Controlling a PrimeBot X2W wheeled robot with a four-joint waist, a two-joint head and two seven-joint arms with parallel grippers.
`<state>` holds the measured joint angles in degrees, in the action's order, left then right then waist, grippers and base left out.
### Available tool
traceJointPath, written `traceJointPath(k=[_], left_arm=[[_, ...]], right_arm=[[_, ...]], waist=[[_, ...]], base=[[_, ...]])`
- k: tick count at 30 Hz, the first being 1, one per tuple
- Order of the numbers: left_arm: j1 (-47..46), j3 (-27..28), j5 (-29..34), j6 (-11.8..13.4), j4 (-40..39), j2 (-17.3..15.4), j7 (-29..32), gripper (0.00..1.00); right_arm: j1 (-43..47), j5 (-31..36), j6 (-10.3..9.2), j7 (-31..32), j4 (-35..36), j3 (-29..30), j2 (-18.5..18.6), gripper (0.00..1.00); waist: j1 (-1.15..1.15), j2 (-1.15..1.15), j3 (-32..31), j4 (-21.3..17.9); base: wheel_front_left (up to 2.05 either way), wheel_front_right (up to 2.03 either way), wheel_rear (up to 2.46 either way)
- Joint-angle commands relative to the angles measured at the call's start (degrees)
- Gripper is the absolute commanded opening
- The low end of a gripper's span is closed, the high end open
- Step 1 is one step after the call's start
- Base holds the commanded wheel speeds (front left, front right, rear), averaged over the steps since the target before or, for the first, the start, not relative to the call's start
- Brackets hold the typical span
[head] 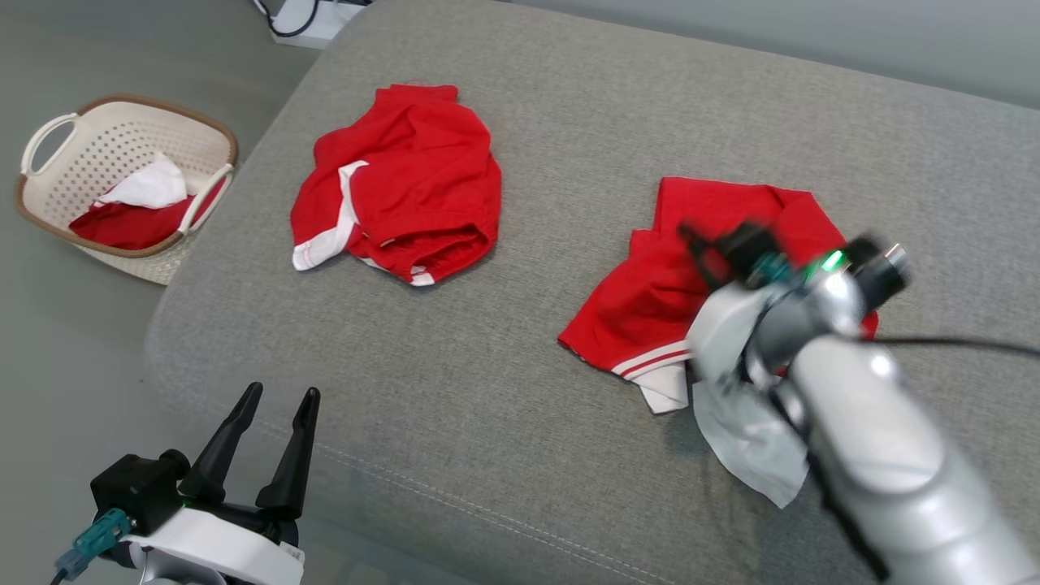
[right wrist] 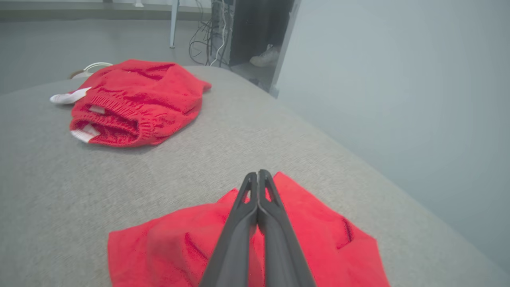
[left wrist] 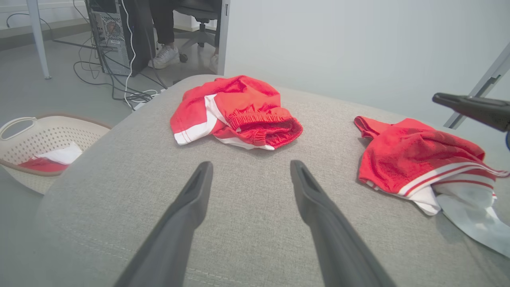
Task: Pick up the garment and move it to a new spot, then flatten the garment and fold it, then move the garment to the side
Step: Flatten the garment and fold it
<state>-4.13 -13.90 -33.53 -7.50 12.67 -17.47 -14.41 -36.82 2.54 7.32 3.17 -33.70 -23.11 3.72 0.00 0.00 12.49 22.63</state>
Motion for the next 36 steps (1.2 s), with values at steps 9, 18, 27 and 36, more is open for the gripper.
traceJointPath(k=[9, 18, 27, 36], left_arm=[[-1.14, 1.02, 0.08, 0.01, -1.92, -2.07, -0.59, 1.0], [-1.43, 0.39, -0.52, 0.01, -1.59, -2.39, -0.59, 1.0], [-0.79, -0.41, -0.55, 0.01, -0.34, -2.21, -0.59, 1.0], [-1.41, -1.02, -1.39, 0.01, 0.39, -1.76, -0.59, 1.0]], right_arm=[[-4.95, 10.39, 0.17, -0.52, 4.64, 14.47, -0.84, 0.0], [3.3, -4.85, 0.17, 0.0, 1.93, -4.75, -0.84, 1.0], [4.1, -9.36, 0.17, 3.78, -1.42, -14.86, -0.84, 1.0], [1.6, -5.45, 0.17, 9.76, -5.46, -15.74, -0.84, 1.0]], waist=[[0.0, 0.0, 0.0, -2.54], [0.0, 0.0, 0.17, -2.22], [0.0, 0.0, 0.04, -1.62], [0.0, 0.0, 0.64, 0.5]], base=[[0.0, 0.0, 0.0], [0.0, 0.0, 0.0], [0.0, 0.0, 0.0], [0.0, 0.0, 0.0]])
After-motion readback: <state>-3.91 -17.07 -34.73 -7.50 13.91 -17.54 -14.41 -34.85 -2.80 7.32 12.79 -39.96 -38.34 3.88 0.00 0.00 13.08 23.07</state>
